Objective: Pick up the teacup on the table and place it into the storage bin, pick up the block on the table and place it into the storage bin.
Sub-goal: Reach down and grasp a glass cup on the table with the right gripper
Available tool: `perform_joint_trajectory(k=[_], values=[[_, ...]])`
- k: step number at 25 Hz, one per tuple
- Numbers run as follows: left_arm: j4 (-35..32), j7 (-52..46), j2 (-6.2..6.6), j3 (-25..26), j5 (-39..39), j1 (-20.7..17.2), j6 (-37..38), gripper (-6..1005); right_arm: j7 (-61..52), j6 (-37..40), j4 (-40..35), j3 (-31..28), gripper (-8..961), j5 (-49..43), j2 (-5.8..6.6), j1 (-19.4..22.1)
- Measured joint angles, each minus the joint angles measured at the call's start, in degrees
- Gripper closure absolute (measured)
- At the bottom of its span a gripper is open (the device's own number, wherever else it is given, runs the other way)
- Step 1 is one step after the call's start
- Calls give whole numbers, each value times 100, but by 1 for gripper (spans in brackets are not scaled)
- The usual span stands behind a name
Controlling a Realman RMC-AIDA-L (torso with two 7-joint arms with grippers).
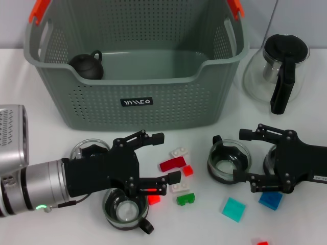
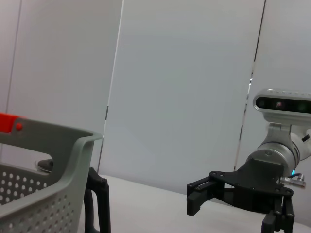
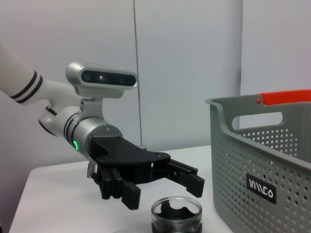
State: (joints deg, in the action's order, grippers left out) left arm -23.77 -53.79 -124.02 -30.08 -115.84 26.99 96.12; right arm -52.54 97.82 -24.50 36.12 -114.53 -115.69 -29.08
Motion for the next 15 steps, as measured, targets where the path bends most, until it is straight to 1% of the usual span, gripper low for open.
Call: perform_joint_trajectory(k=[12,15], values=[[15,0,0,-7,0,25,21,49,-6,168,-188,-44,12,0,39,110],[21,0,0,-7,0,25,38,49,-60,241,-266,-44,12,1,92,155]])
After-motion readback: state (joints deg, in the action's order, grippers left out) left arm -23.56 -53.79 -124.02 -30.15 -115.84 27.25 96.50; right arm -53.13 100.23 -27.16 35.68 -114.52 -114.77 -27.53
